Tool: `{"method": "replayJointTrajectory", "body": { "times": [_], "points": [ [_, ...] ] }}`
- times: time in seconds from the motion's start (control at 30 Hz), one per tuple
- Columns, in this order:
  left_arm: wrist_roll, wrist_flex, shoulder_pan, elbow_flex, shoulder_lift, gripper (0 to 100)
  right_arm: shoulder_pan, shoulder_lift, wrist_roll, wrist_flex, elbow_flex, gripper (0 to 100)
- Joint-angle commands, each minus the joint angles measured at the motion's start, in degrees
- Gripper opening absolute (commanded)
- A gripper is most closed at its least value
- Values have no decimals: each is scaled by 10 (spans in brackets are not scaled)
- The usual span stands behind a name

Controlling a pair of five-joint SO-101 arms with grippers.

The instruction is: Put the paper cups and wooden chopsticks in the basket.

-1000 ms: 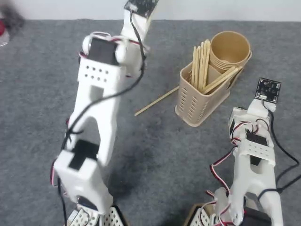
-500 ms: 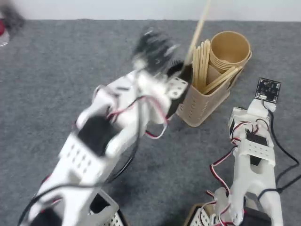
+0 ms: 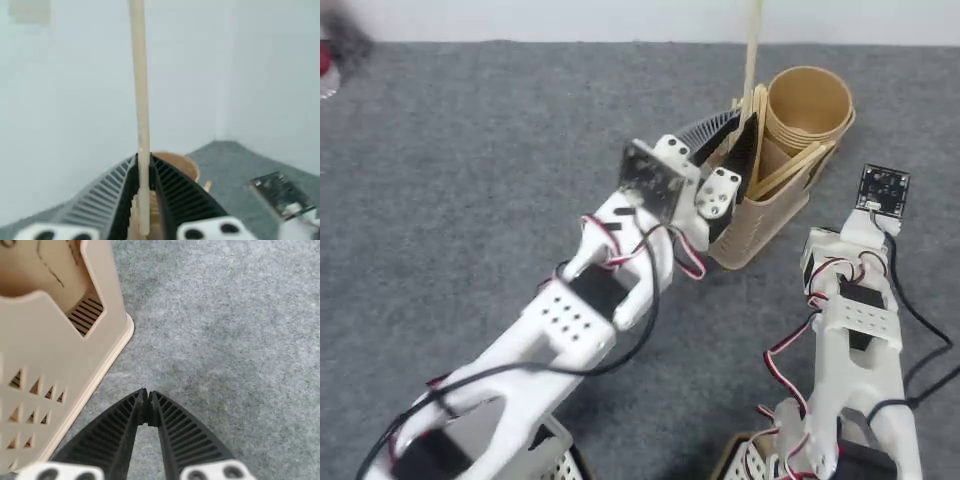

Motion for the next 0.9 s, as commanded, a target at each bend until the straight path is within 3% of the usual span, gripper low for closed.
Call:
{"method": "replayJointTrajectory", "body": {
  "times": [0.0, 0.13, 0.3, 0.63, 0.73, 0.87],
  "points": [
    [9, -33, -8, -25, 61, 12, -5, -9, 8, -9, -3, 12],
    [9, -34, 4, -25, 85, 14, -6, -9, 8, -10, -3, 12],
    [9, -34, 5, -25, 84, 86, -6, -9, 8, -10, -3, 12],
    [5, -31, -2, -25, 83, 87, -5, -9, 8, -8, -3, 12],
    [4, -10, -51, -25, 83, 86, -4, -9, 8, -8, -3, 12],
    [10, 102, -144, -37, 88, 86, -5, -9, 8, -8, -3, 12]
  ]
}}
